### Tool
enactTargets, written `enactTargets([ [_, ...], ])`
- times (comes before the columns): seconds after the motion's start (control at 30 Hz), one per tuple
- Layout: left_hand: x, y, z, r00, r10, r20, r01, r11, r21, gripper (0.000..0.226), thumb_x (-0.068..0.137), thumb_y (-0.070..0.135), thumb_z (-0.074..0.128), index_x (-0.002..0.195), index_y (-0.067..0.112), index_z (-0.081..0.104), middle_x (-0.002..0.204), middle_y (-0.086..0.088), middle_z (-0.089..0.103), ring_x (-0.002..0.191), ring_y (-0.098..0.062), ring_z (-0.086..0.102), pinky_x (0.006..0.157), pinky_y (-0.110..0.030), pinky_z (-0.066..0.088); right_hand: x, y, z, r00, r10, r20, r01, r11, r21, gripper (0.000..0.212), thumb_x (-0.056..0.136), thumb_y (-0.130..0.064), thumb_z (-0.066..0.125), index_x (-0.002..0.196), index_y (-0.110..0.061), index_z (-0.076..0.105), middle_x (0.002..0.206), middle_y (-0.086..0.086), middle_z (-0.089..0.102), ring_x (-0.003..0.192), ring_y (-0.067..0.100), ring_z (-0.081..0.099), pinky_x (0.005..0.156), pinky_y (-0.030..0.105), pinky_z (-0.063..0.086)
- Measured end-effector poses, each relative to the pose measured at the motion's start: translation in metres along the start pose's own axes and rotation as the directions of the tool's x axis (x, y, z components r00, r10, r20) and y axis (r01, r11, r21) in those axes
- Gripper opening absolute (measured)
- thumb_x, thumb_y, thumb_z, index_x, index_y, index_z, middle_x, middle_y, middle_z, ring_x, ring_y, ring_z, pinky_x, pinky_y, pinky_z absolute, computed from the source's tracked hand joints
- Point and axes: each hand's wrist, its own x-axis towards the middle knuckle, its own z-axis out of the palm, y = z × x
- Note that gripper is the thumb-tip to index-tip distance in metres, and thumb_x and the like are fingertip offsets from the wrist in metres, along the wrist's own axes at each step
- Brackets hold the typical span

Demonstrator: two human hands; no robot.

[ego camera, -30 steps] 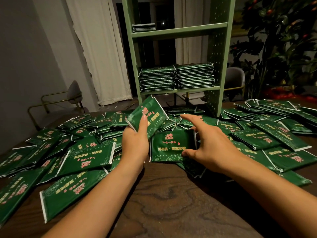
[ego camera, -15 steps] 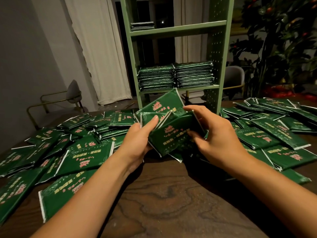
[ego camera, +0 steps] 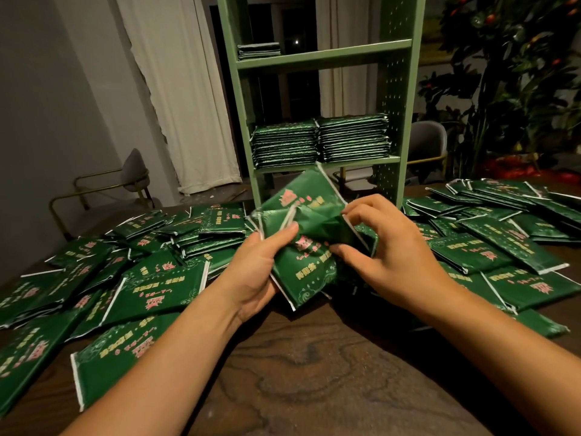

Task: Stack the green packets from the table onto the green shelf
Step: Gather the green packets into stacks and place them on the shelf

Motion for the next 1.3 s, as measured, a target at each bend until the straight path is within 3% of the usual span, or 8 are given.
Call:
enactTargets([
  [0.13,0.007,0.010,-0.009,0.989,0.078,-0.128,-0.093,0.988,-0.121,0.041,0.095,0.019,0.059,0.133,0.005,0.060,0.125,-0.019,0.070,0.114,-0.031,0.069,0.087,-0.050,0.060,0.002,0.001,-0.002,0.981,0.189,-0.044,-0.189,0.982,0.017,0.022,0.084,-0.029,0.076,0.091,-0.014,0.062,0.100,-0.004,0.059,0.093,0.012,0.057,0.079,0.029,0.048],
  [0.3,-0.002,0.013,-0.005,0.998,0.027,-0.056,-0.032,0.996,-0.088,0.045,0.094,0.024,0.058,0.134,0.003,0.060,0.128,-0.022,0.067,0.119,-0.034,0.066,0.091,-0.054,0.058,0.005,-0.002,-0.004,0.917,0.389,0.088,-0.398,0.881,0.254,0.022,0.086,-0.030,0.077,0.101,-0.020,0.064,0.101,-0.008,0.072,0.093,0.007,0.068,0.087,0.042,0.057],
  [0.5,-0.002,0.012,-0.003,0.978,0.104,-0.183,-0.103,0.995,0.013,0.037,0.105,0.036,0.047,0.114,0.010,0.071,0.113,-0.013,0.075,0.102,-0.026,0.074,0.087,-0.046,0.060,0.003,-0.001,-0.003,0.921,0.385,0.065,-0.389,0.888,0.244,0.042,0.082,-0.018,0.081,0.106,-0.024,0.047,0.105,-0.004,0.068,0.091,0.013,0.070,0.083,0.043,0.059],
  [0.63,-0.001,0.013,-0.006,0.963,0.179,-0.202,-0.160,0.981,0.108,0.033,0.094,0.035,0.060,0.108,0.007,0.071,0.104,-0.014,0.077,0.093,-0.025,0.076,0.079,-0.045,0.063,0.002,-0.004,-0.005,0.931,0.360,0.058,-0.364,0.914,0.179,0.062,0.081,-0.018,0.082,0.129,-0.031,0.046,0.104,-0.011,0.067,0.084,0.000,0.068,0.074,0.019,0.057],
  [0.83,-0.007,-0.001,0.002,0.968,0.252,0.018,-0.238,0.884,0.402,0.034,0.072,0.029,0.083,0.100,0.013,0.074,0.098,-0.005,0.079,0.091,-0.019,0.076,0.079,-0.030,0.060,0.000,-0.003,0.002,0.941,0.337,0.026,-0.336,0.925,0.178,0.033,0.079,-0.030,0.083,0.102,-0.026,0.060,0.096,-0.012,0.072,0.086,0.004,0.069,0.082,0.040,0.058],
  [1.03,-0.009,0.010,-0.011,0.962,0.270,0.032,-0.253,0.843,0.475,0.049,0.057,0.047,0.080,0.091,0.012,0.076,0.090,-0.009,0.079,0.082,-0.021,0.077,0.071,-0.030,0.060,0.003,-0.010,-0.004,0.949,0.285,0.138,-0.313,0.911,0.268,0.097,0.063,-0.034,0.093,0.143,-0.031,0.039,0.134,-0.012,0.053,0.123,0.004,0.053,0.106,0.032,0.045],
  [1.2,0.002,0.006,-0.009,0.898,0.363,-0.248,-0.174,0.811,0.559,0.065,0.084,0.073,0.053,0.087,0.011,0.075,0.085,-0.010,0.077,0.083,-0.029,0.074,0.084,-0.042,0.055,-0.005,-0.025,0.014,0.970,0.197,0.139,-0.217,0.965,0.146,0.046,0.067,-0.032,0.091,0.102,-0.029,0.061,0.099,-0.012,0.072,0.090,0.002,0.068,0.080,0.035,0.059],
  [1.3,0.005,0.003,-0.008,0.847,0.355,-0.396,-0.138,0.867,0.479,0.047,0.090,0.056,0.063,0.086,0.010,0.073,0.079,-0.008,0.075,0.076,-0.025,0.071,0.073,-0.035,0.053,-0.009,-0.034,0.025,0.959,0.157,0.236,-0.180,0.981,0.078,0.057,0.069,-0.047,0.085,0.112,-0.029,0.052,0.104,-0.009,0.070,0.094,0.010,0.068,0.079,0.038,0.059],
])
